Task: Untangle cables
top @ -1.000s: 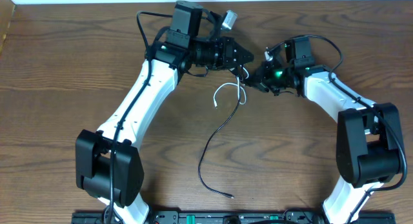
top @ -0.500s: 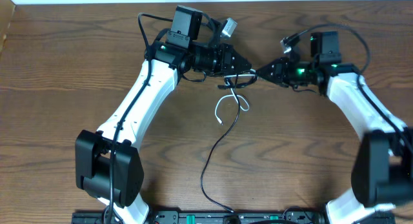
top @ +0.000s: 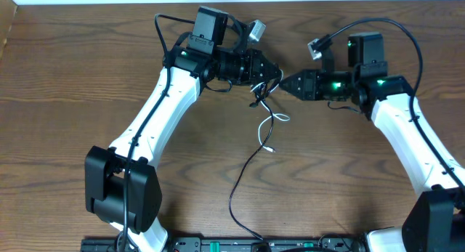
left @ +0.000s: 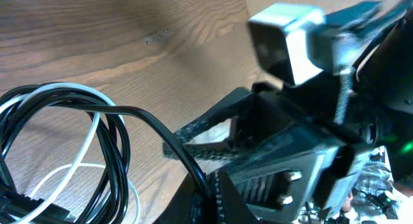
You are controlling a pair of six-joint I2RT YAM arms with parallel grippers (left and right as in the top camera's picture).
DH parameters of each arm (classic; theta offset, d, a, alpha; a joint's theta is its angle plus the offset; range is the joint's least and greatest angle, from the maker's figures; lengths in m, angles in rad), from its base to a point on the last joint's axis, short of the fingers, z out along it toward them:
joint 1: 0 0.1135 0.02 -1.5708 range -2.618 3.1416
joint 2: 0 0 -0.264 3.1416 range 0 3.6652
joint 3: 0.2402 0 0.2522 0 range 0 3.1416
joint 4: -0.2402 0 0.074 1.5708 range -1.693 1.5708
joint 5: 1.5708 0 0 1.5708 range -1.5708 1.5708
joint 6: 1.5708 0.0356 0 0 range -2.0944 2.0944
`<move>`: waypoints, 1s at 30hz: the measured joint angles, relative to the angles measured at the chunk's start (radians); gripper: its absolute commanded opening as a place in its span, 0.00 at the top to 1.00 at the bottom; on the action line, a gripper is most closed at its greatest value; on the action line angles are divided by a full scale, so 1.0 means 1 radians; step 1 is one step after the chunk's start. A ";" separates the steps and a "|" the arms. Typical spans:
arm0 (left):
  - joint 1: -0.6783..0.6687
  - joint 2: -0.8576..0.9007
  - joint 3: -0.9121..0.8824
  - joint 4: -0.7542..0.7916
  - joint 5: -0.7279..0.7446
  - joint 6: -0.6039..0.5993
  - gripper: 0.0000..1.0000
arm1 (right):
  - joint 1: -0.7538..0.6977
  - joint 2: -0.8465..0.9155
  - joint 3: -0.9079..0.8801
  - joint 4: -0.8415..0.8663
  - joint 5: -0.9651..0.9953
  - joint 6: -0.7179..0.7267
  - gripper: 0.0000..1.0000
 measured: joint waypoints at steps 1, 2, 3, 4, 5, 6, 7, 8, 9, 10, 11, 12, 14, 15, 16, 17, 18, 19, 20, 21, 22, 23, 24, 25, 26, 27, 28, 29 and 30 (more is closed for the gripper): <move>0.000 0.000 0.000 0.000 -0.002 0.000 0.92 | 0.010 0.002 0.000 -0.008 0.028 0.035 0.55; 0.000 0.000 0.000 0.000 -0.003 0.000 0.92 | 0.020 0.005 0.000 -0.010 0.050 0.060 0.53; 0.000 0.000 0.000 0.000 -0.005 0.000 0.93 | 0.030 0.010 0.000 -0.002 0.068 0.085 0.51; 0.000 0.000 0.000 0.000 -0.005 0.000 0.93 | 0.042 0.019 0.000 0.016 0.086 0.111 0.48; 0.000 0.000 0.000 -0.001 -0.005 0.000 0.93 | 0.051 0.027 0.000 0.034 0.096 0.132 0.44; 0.000 0.000 0.000 0.000 -0.006 0.000 0.93 | 0.061 0.034 0.000 0.060 0.108 0.158 0.41; 0.000 0.000 0.000 -0.001 -0.005 0.000 0.93 | 0.068 0.040 0.000 0.079 0.115 0.177 0.40; 0.000 0.000 0.000 -0.001 -0.006 0.000 0.93 | 0.075 0.046 -0.001 0.106 0.123 0.201 0.39; 0.000 0.000 0.000 0.000 -0.010 0.000 0.93 | 0.082 0.053 -0.001 0.130 0.134 0.233 0.40; 0.003 0.000 0.000 0.001 -0.011 0.000 0.93 | 0.084 0.058 -0.001 0.145 0.139 0.249 0.42; 0.006 0.000 0.000 0.000 -0.012 0.000 0.92 | 0.087 0.066 0.000 0.163 0.143 0.272 0.44; 0.006 0.000 0.000 -0.001 -0.012 0.000 0.93 | 0.094 0.077 0.000 0.177 0.148 0.296 0.46; 0.005 0.000 0.000 -0.003 -0.018 0.000 0.92 | 0.109 0.104 0.000 0.188 0.158 0.333 0.52; 0.005 0.000 0.000 -0.003 -0.018 0.000 0.93 | 0.114 0.117 0.000 0.191 0.161 0.349 0.57; 0.005 0.000 0.000 -0.002 -0.016 0.000 0.92 | 0.120 0.136 0.000 0.204 0.163 0.364 0.62; 0.005 0.000 0.000 -0.002 -0.016 0.000 0.93 | 0.128 0.159 0.000 0.228 0.164 0.375 0.71; 0.005 0.000 0.000 -0.004 -0.016 0.000 0.93 | 0.134 0.177 0.000 0.242 0.164 0.389 0.80; 0.005 0.000 0.000 -0.003 -0.018 0.000 0.93 | 0.138 0.194 0.000 0.257 0.163 0.406 0.94; 0.004 0.000 0.000 -0.005 -0.020 0.000 0.93 | 0.142 0.206 0.000 0.271 0.163 0.420 0.99; 0.004 0.001 0.000 -0.005 -0.024 0.000 0.92 | 0.143 0.215 0.000 0.280 0.159 0.427 0.99; 0.003 0.001 0.000 -0.006 -0.027 0.000 0.92 | 0.143 0.218 0.000 0.282 0.161 0.436 0.99; 0.004 0.001 0.000 -0.008 -0.032 0.000 0.93 | 0.140 0.219 0.000 0.283 0.159 0.441 0.99; 0.005 0.001 0.000 -0.017 -0.040 0.000 0.93 | 0.135 0.219 0.000 0.283 0.156 0.443 0.99; 0.005 0.001 0.000 -0.036 -0.055 0.000 0.93 | 0.127 0.219 0.000 0.283 0.151 0.443 0.99; 0.006 0.001 0.000 -0.058 -0.076 0.000 0.93 | 0.116 0.219 0.000 0.282 0.142 0.441 0.99; 0.008 0.001 0.000 -0.090 -0.108 -0.001 0.92 | 0.098 0.219 0.000 0.280 0.126 0.437 0.99; 0.014 0.001 0.000 -0.128 -0.156 0.000 0.92 | 0.074 0.218 0.000 0.276 0.106 0.429 0.99; 0.021 0.001 0.001 -0.158 -0.196 0.000 0.92 | 0.047 0.216 0.000 0.268 0.077 0.416 0.99; 0.033 0.001 0.000 -0.216 -0.279 0.000 0.93 | 0.023 0.212 0.000 0.261 0.055 0.409 0.99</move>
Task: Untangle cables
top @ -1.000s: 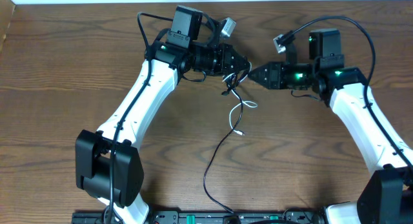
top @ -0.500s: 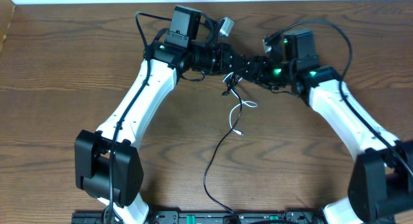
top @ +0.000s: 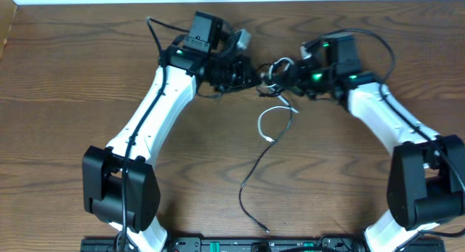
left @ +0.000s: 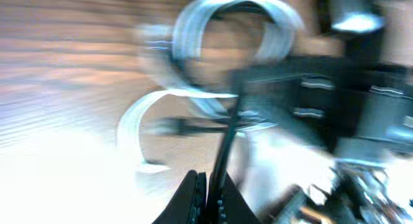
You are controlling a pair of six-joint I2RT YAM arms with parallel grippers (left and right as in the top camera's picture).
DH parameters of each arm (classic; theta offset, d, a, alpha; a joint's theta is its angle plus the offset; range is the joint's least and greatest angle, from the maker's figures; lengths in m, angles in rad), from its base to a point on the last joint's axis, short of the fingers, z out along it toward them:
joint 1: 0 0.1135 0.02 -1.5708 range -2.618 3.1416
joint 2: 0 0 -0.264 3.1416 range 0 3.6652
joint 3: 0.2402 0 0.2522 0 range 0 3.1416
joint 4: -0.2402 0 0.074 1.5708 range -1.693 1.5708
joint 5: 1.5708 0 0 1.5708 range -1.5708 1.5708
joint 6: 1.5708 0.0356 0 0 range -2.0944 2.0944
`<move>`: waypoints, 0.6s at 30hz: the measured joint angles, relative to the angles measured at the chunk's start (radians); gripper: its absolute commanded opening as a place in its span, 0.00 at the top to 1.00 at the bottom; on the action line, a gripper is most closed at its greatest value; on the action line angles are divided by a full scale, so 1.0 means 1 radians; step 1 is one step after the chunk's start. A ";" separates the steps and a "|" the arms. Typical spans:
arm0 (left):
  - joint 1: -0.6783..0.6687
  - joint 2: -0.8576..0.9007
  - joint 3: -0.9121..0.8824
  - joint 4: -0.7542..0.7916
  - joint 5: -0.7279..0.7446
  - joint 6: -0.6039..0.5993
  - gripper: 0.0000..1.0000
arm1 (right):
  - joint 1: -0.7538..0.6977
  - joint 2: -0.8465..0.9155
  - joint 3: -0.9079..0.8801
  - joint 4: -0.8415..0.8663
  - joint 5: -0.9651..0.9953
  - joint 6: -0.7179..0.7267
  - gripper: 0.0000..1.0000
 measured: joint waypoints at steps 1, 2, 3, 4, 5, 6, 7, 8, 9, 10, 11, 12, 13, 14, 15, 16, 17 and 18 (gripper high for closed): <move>0.008 0.000 0.000 -0.023 -0.040 0.001 0.93 | -0.033 -0.010 0.000 -0.010 -0.034 -0.008 0.99; 0.015 0.000 0.000 -0.043 -0.071 0.000 0.93 | -0.052 -0.018 0.000 -0.015 -0.068 -0.013 0.99; 0.024 0.000 0.000 -0.058 -0.104 0.000 0.92 | -0.070 -0.026 0.000 -0.015 -0.099 -0.018 0.99; 0.029 0.000 0.000 -0.069 -0.124 0.000 0.93 | -0.085 -0.033 0.000 -0.014 -0.131 -0.023 0.99; 0.037 0.000 0.000 -0.079 -0.153 0.000 0.92 | -0.105 -0.041 0.000 -0.005 -0.179 -0.028 0.99; 0.039 0.000 0.000 -0.083 -0.167 0.000 0.92 | -0.117 -0.044 -0.002 0.014 -0.219 -0.031 0.99; 0.039 0.000 0.000 -0.087 -0.174 0.000 0.92 | -0.126 -0.044 -0.002 0.037 -0.247 -0.032 0.99; 0.039 0.000 0.000 -0.087 -0.176 0.000 0.93 | -0.135 -0.044 -0.002 0.072 -0.282 -0.034 0.99; 0.039 0.000 0.000 -0.087 -0.175 0.000 0.93 | -0.142 -0.044 -0.003 0.105 -0.311 -0.033 0.99; 0.039 0.000 0.000 -0.085 -0.169 0.000 0.93 | -0.149 -0.044 -0.003 0.142 -0.343 -0.032 0.99; 0.039 0.000 -0.001 -0.080 -0.159 0.000 0.92 | -0.153 -0.044 -0.004 0.172 -0.372 -0.028 0.99; 0.039 0.000 -0.001 -0.076 -0.148 0.000 0.92 | -0.158 -0.044 -0.004 0.202 -0.399 -0.022 0.99; 0.039 0.000 -0.001 -0.074 -0.140 0.000 0.93 | -0.159 -0.044 -0.004 0.227 -0.424 -0.015 0.99; 0.039 0.000 -0.002 -0.071 -0.138 0.000 0.93 | -0.160 -0.044 -0.004 0.246 -0.449 -0.008 0.99; 0.039 0.001 -0.003 -0.069 -0.136 0.000 0.93 | -0.160 -0.044 -0.004 0.255 -0.471 -0.003 0.99; 0.039 0.003 -0.005 -0.055 -0.134 0.000 0.93 | -0.160 -0.044 -0.004 0.257 -0.494 0.002 0.99; 0.039 0.006 -0.006 -0.042 -0.134 0.000 0.93 | -0.160 -0.044 -0.004 0.259 -0.510 0.002 0.99; 0.039 0.011 -0.010 -0.011 -0.133 0.000 0.93 | -0.159 -0.044 -0.004 0.258 -0.528 0.001 0.99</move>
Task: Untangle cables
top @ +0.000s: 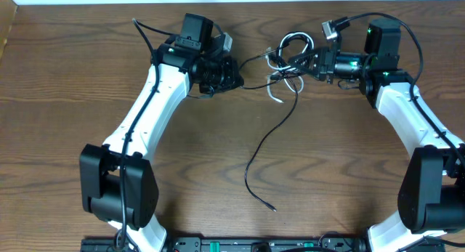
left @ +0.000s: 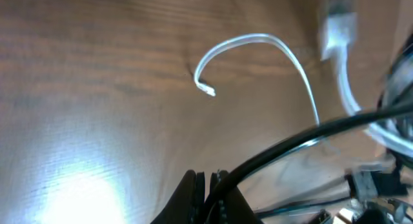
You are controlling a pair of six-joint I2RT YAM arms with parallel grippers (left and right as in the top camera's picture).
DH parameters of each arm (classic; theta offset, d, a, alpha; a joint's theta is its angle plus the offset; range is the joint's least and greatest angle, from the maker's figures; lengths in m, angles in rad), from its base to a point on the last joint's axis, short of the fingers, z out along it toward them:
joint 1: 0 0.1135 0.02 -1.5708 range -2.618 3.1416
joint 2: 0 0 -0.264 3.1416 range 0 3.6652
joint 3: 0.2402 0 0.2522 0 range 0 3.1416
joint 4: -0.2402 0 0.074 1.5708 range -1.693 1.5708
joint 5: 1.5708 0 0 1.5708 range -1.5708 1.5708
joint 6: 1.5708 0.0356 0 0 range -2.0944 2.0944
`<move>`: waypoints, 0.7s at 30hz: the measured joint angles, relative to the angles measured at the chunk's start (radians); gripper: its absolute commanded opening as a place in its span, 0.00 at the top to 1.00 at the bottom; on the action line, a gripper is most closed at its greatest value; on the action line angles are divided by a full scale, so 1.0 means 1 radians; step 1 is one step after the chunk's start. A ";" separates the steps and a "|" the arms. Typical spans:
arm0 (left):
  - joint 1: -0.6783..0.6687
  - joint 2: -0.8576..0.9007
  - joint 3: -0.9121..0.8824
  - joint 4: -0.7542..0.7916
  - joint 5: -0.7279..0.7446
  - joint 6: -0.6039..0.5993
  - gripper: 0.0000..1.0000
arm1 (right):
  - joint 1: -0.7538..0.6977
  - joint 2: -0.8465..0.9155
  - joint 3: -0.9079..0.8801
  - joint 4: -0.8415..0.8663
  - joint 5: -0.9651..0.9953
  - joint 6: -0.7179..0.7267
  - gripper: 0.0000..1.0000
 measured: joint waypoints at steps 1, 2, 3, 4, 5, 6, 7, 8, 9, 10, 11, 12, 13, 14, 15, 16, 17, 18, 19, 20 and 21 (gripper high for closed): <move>0.000 0.006 -0.004 0.042 0.000 0.000 0.93 | 0.002 0.000 0.000 -0.001 -0.020 -0.001 0.99; 0.000 0.013 -0.008 0.089 -0.002 -0.001 0.93 | 0.002 0.000 0.000 0.000 -0.041 -0.005 0.99; 0.000 0.022 -0.012 0.143 -0.011 -0.001 0.93 | 0.005 0.000 0.000 0.000 -0.063 -0.008 0.99; 0.000 0.029 -0.013 0.190 -0.016 0.000 0.93 | 0.008 0.000 0.000 -0.002 -0.077 -0.011 0.99; 0.001 0.034 -0.017 0.237 -0.028 0.000 0.93 | 0.011 0.000 0.000 -0.011 -0.090 -0.016 0.99; 0.001 0.038 -0.020 0.298 -0.049 0.000 0.93 | 0.018 0.000 0.000 -0.029 -0.101 -0.026 0.99; 0.001 0.038 -0.021 0.337 -0.064 0.000 0.93 | 0.022 0.000 0.000 -0.045 -0.111 -0.035 0.99; 0.001 0.038 -0.022 0.370 -0.080 0.000 0.93 | 0.029 0.000 0.000 -0.076 -0.116 -0.051 0.99; 0.002 0.038 -0.023 0.409 -0.099 0.000 0.93 | 0.034 0.000 0.001 -0.100 -0.121 -0.064 0.99; 0.002 0.038 -0.023 0.440 -0.114 0.000 0.93 | 0.041 0.000 0.001 -0.129 -0.127 -0.082 0.99; 0.003 0.038 -0.023 0.469 -0.128 0.000 0.92 | 0.049 0.000 0.002 -0.171 -0.129 -0.111 0.99; 0.003 0.038 -0.023 0.492 -0.139 0.000 0.93 | 0.058 0.000 0.002 -0.202 -0.130 -0.135 0.99; 0.003 0.038 -0.023 0.507 -0.146 -0.002 0.92 | 0.068 0.000 0.003 -0.244 -0.126 -0.166 0.99; 0.003 0.038 -0.023 0.520 -0.151 -0.003 0.93 | 0.077 0.000 0.003 -0.278 -0.123 -0.193 0.99; 0.003 0.038 -0.023 0.536 -0.156 -0.004 0.93 | 0.090 0.000 0.003 -0.327 -0.111 -0.231 0.99; 0.003 0.038 -0.023 0.545 -0.158 -0.004 0.93 | 0.101 0.000 0.004 -0.364 -0.098 -0.262 0.99; 0.004 0.038 -0.023 0.558 -0.163 -0.004 0.93 | 0.114 0.000 0.007 -0.433 -0.074 -0.307 0.99; 0.005 0.038 -0.023 0.571 -0.166 -0.004 0.92 | 0.122 0.000 0.008 -0.479 -0.051 -0.340 0.99; 0.007 0.038 -0.023 0.586 -0.166 -0.004 0.93 | 0.131 0.000 0.009 -0.529 -0.023 -0.377 0.99; 0.010 0.038 -0.023 0.600 -0.167 -0.004 0.92 | 0.139 0.000 0.011 -0.584 0.014 -0.413 0.99; 0.016 0.038 -0.023 0.618 -0.170 -0.004 0.93 | 0.145 0.000 0.011 -0.636 0.053 -0.445 0.99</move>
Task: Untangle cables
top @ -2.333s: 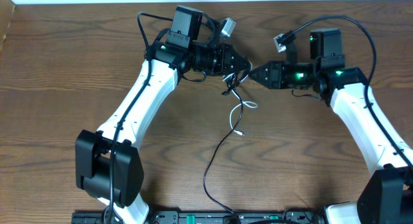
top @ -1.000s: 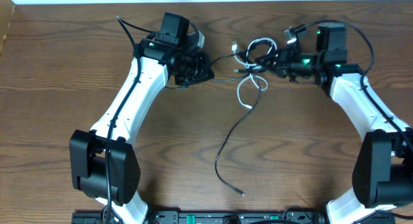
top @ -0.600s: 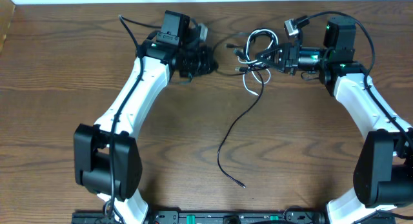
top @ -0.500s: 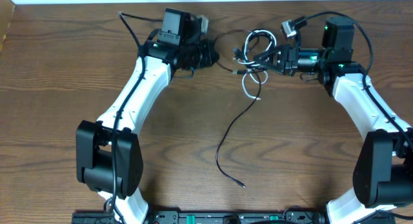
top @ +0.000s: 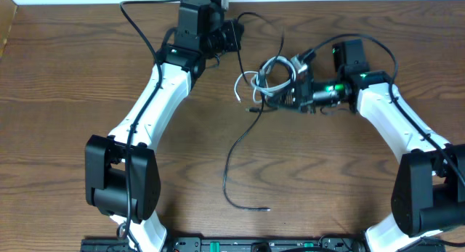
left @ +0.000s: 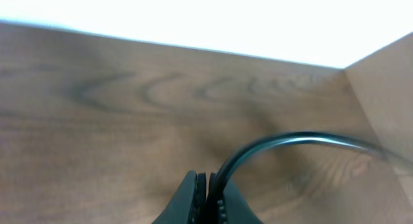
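Note:
My left gripper [top: 238, 35] is near the table's far edge, shut on the black cable [top: 234, 147]. In the left wrist view the black cable [left: 271, 146] leaves the shut left gripper [left: 210, 185] and arcs off to the right. From there it runs down into a knot of loops [top: 272, 81] in the middle of the table. My right gripper [top: 285, 92] is shut on that knot from the right. A white cable [top: 270, 65] coils through the knot, its free end hanging to the left. The black cable's long tail lies toward the front.
The wooden table [top: 73, 136] ends at a white wall just behind the left gripper. In the left wrist view a tan panel [left: 387, 101] rises at the right. A black equipment rail [top: 254, 245] runs along the front edge between the arm bases.
The left gripper, still shut on the black cable, has moved toward the far edge. The right gripper has moved left and nearer with the knot. The black tail has swung left.
Both grippers first met tip to tip at the tangle in mid-table. A second later they were farther back, still close together. Then they stood apart, the right holding the loops, the left the black cable. Now the black strand stretches from the far edge to the knot.

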You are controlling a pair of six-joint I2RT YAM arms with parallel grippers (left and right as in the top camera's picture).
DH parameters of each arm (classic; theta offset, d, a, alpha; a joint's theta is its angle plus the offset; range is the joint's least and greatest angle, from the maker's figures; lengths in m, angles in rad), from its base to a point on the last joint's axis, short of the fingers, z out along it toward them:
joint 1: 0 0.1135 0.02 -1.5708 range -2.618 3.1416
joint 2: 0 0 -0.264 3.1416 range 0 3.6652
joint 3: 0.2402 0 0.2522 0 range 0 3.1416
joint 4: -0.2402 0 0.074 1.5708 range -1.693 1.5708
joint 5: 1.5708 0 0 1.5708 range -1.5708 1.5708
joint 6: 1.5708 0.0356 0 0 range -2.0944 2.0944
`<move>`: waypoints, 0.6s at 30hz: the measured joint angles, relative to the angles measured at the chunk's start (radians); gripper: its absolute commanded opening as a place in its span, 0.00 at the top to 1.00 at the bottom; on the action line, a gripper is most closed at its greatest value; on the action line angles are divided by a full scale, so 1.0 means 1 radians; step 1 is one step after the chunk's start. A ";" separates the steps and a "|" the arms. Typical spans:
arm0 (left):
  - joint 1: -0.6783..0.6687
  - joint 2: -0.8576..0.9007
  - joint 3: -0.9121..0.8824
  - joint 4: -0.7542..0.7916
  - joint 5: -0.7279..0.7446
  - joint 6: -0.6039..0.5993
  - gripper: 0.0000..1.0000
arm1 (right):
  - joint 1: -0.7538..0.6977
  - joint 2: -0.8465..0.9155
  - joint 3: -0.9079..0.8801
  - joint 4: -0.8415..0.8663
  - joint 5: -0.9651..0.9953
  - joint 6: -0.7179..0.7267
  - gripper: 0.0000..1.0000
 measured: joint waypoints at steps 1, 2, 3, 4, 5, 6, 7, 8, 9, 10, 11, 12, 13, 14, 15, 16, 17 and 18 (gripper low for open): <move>0.008 0.000 0.000 0.006 0.000 -0.001 0.93 | 0.006 0.000 0.000 -0.043 0.046 -0.028 0.99; 0.019 0.000 0.000 0.009 0.000 -0.004 0.93 | 0.011 0.000 0.000 -0.080 0.099 -0.049 0.99; 0.031 0.000 0.000 0.012 -0.002 -0.007 0.93 | 0.015 0.000 0.000 -0.123 0.156 -0.069 0.99; 0.047 0.000 0.000 0.013 -0.003 -0.016 0.93 | 0.019 -0.001 0.000 -0.168 0.229 -0.084 0.99; 0.064 0.000 0.000 0.014 -0.004 -0.021 0.93 | 0.021 -0.001 0.000 -0.207 0.301 -0.090 0.99; 0.082 0.000 0.000 0.014 -0.006 -0.023 0.92 | 0.024 -0.001 -0.001 -0.235 0.362 -0.090 0.99; 0.101 0.000 0.000 0.014 -0.007 -0.024 0.93 | 0.027 -0.001 -0.001 -0.275 0.476 -0.082 0.99; 0.114 0.000 0.000 0.009 -0.006 -0.026 0.93 | 0.027 -0.001 -0.001 -0.285 0.517 -0.080 0.99; 0.127 0.000 0.000 -0.001 -0.007 -0.027 0.93 | 0.027 -0.002 -0.001 -0.308 0.595 -0.068 0.99; 0.137 0.000 0.000 -0.014 -0.007 -0.027 0.93 | 0.027 -0.002 -0.001 -0.322 0.643 -0.061 0.99; 0.145 0.000 0.001 -0.032 -0.009 -0.027 0.92 | 0.028 -0.002 -0.001 -0.342 0.703 -0.051 0.99; 0.153 -0.001 0.001 -0.056 -0.010 -0.027 0.92 | 0.029 -0.002 -0.001 -0.354 0.760 -0.043 0.99; 0.154 -0.001 0.002 -0.077 -0.011 -0.027 0.93 | 0.029 -0.002 -0.001 -0.354 0.793 -0.038 0.99; 0.154 -0.002 0.007 -0.165 -0.014 -0.027 0.92 | 0.031 -0.002 -0.001 -0.350 0.835 -0.031 0.99; 0.152 -0.002 0.011 -0.230 -0.018 -0.023 0.93 | 0.032 -0.002 -0.001 -0.352 0.849 -0.028 0.99; 0.150 -0.003 0.012 -0.284 -0.018 -0.017 0.93 | 0.033 -0.002 -0.001 -0.346 0.856 -0.027 0.99; 0.144 -0.003 0.012 -0.340 -0.021 -0.009 0.93 | 0.034 -0.002 -0.001 -0.339 0.862 -0.026 0.99; 0.138 -0.002 0.011 -0.388 -0.023 0.005 0.92 | 0.034 -0.002 -0.001 -0.333 0.861 -0.024 0.98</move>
